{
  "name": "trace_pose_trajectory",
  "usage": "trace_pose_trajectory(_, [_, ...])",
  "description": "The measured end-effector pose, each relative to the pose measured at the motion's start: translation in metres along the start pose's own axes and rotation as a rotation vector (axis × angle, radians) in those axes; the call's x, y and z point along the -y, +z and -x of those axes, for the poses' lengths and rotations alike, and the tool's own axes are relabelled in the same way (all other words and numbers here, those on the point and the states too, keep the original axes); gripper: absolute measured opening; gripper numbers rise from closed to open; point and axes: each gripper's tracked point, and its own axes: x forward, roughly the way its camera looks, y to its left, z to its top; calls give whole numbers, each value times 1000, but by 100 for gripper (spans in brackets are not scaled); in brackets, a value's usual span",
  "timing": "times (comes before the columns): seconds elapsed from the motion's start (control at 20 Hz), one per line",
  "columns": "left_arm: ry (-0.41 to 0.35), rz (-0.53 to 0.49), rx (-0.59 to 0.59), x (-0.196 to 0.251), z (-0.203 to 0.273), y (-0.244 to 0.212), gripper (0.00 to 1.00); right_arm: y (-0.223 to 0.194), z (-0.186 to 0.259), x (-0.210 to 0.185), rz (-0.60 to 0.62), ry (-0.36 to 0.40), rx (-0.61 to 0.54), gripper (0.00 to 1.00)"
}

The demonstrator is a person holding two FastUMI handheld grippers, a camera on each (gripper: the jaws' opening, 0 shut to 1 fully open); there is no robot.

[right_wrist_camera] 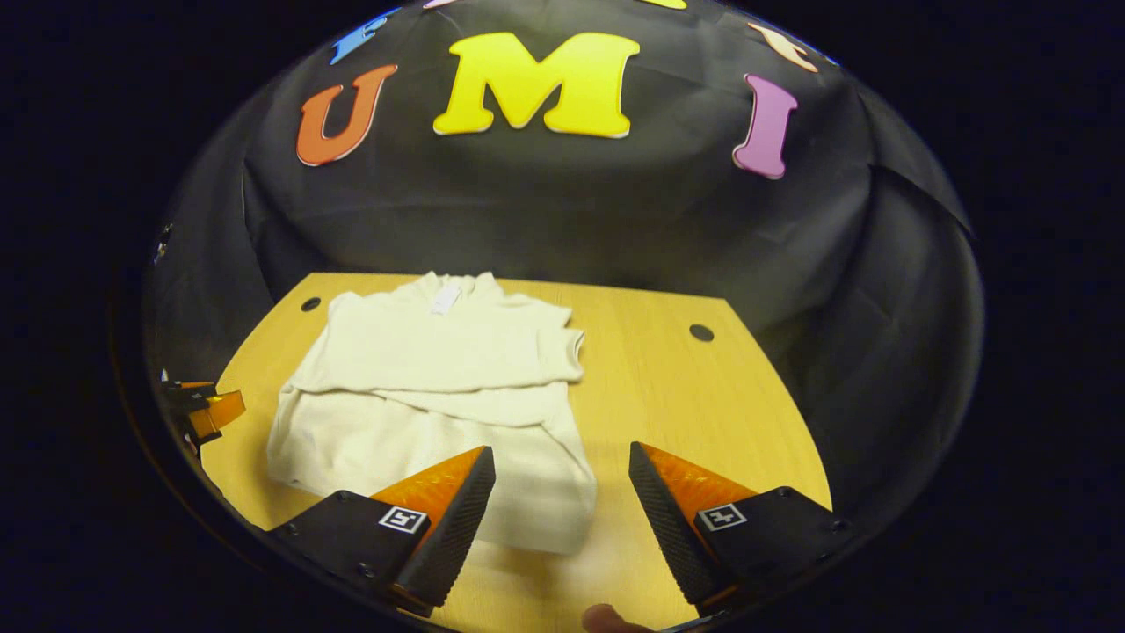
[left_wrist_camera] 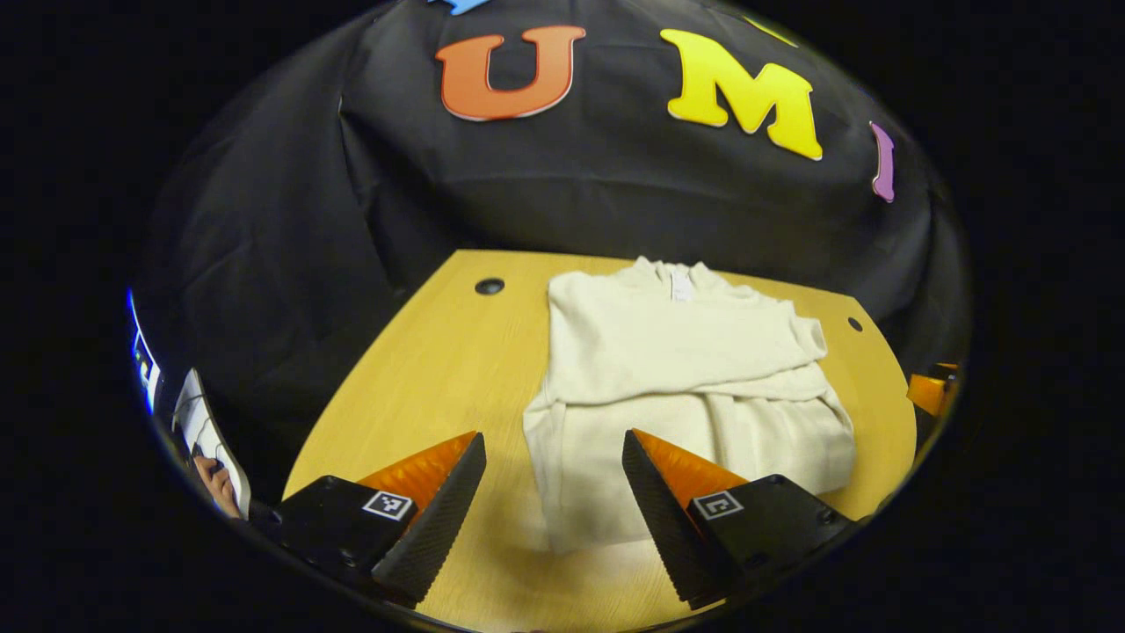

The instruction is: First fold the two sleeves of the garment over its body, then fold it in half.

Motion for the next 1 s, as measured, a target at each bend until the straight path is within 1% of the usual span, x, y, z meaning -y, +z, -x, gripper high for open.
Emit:
trace_pose_trajectory(0.1, [-26,60,-151,7,-10,-36,99,-27,-16,-5,5,25,-84,95])
trace_pose_trajectory(0.15, [-23,79,-204,6,-14,-49,99,-39,-23,-8,12,40,-131,95])
trace_pose_trajectory(0.25, [-17,100,-239,5,-27,-55,99,-57,-36,-11,27,58,-199,95])
trace_pose_trajectory(0.35, [-13,97,-308,4,-37,-69,99,-72,-48,-8,25,56,-256,95])
trace_pose_trajectory(0.4, [-9,103,-347,5,-39,-75,100,-80,-54,-3,22,42,-289,95])
trace_pose_trajectory(0.5, [-4,110,-419,9,-46,-88,99,-93,-65,0,7,32,-351,96])
trace_pose_trajectory(0.6, [10,83,-453,8,-53,-92,99,-101,-73,0,-14,39,-401,95])
trace_pose_trajectory(0.7, [13,46,-479,9,-56,-93,97,-117,-78,6,-19,8,-491,95])
trace_pose_trajectory(0.75, [10,22,-486,9,-58,-91,97,-125,-79,4,-24,9,-530,95])
trace_pose_trajectory(0.85, [2,2,-514,11,-62,-91,97,-130,-82,2,-34,12,-570,96])
trace_pose_trajectory(1.0, [-32,-66,-543,12,-66,-87,97,-129,-84,0,-60,17,-609,96])
